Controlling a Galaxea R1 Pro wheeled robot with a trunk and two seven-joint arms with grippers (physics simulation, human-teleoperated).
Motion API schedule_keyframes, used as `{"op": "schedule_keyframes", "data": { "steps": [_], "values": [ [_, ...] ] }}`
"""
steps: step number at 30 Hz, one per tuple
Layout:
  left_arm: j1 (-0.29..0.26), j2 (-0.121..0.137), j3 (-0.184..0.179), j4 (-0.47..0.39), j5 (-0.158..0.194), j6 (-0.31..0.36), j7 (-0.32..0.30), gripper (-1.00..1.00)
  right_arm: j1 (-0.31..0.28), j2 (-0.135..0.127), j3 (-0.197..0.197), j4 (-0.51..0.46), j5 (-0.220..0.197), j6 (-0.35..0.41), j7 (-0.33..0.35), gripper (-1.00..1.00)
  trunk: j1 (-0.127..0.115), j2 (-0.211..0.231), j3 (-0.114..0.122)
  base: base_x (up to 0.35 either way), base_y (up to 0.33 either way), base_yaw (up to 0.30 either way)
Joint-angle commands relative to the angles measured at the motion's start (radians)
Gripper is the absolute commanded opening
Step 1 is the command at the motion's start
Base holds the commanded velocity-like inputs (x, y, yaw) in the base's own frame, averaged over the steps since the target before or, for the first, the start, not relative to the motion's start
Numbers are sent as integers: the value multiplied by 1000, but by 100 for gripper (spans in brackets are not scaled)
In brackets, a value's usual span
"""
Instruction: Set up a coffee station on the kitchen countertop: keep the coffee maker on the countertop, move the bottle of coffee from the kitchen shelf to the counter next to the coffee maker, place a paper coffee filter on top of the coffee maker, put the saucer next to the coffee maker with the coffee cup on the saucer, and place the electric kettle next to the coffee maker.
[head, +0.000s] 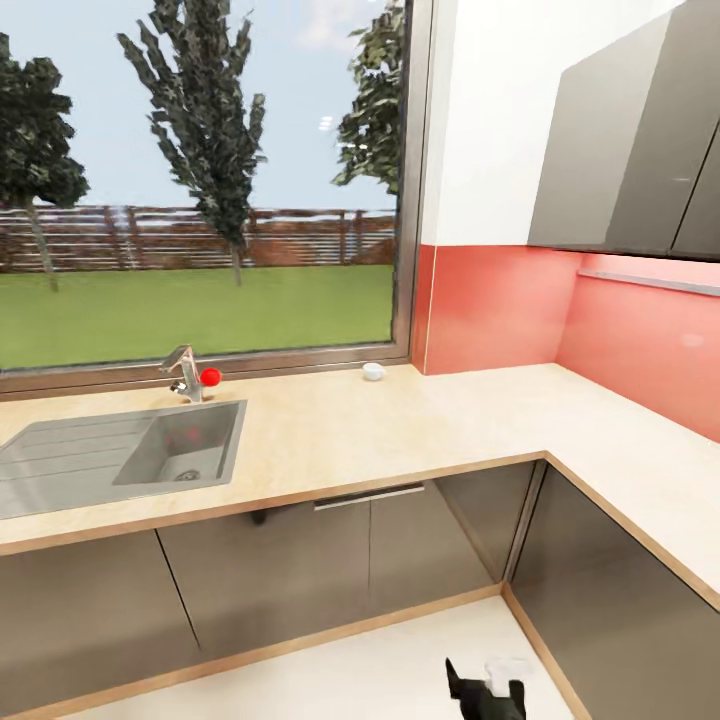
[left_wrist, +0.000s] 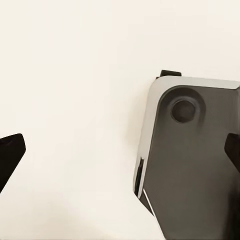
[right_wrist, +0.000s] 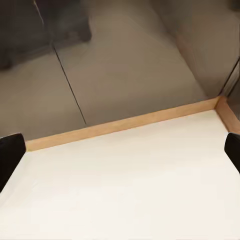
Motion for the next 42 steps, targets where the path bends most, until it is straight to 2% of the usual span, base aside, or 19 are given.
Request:
{"op": "schedule_keyframes", "data": {
  "steps": [1,5,14,20,22,23,24,28,33,34,35,36,38,40,42],
  "values": [
    [0,-1,6,-2,-10,0,0,100,-1,13,4,-25,-11,-23,0,100,0,-1,-2,0,0,0],
    [0,0,4,0,-9,-1,0,100,-1,39,4,-115,-11,-46,-1,100,0,-1,-2,0,0,0],
    [0,3,2,43,-12,0,-1,100,-24,49,3,-325,-11,-48,-3,100,0,-1,-2,0,0,0],
    [2,24,1,94,-14,2,1,100,-103,50,4,-371,-12,-42,-46,100,0,-1,-2,0,0,0],
    [2,46,1,130,-13,2,3,100,-166,50,4,-376,-12,-19,-72,100,0,-1,-2,46,0,0],
    [2,53,1,142,-13,2,3,100,-190,50,4,-377,-12,13,-77,100,0,-1,-2,125,0,0],
    [3,69,2,165,-11,3,5,100,-249,50,3,-379,-11,161,-83,100,0,-1,-2,279,0,0],
    [3,71,2,174,-10,4,5,100,-323,50,4,-399,-12,295,-84,100,0,-1,-2,316,0,0],
    [3,63,-3,177,-12,3,5,100,-433,53,5,-472,-12,518,-84,100,0,-1,-2,338,0,0],
    [3,61,-4,178,-12,3,5,100,-471,72,5,-507,-11,575,-85,100,0,-1,-2,339,0,0],
    [3,61,-4,178,-12,3,5,100,-487,83,6,-517,-10,597,-85,100,0,-1,-2,340,0,0],
    [3,61,-4,182,-12,4,5,100,-522,109,6,-527,-7,653,-85,100,0,-1,-2,340,0,0],
    [3,62,-3,191,-12,4,5,100,-538,122,6,-528,-6,689,-85,100,0,-1,-2,340,0,0],
    [3,64,-1,217,-11,5,5,100,-567,149,9,-531,-5,799,-83,100,0,-1,-2,340,0,0],
    [3,64,-3,225,-12,6,5,100,-575,159,24,-534,-5,848,-82,100,0,-1,-2,340,0,0]
  ]
}}
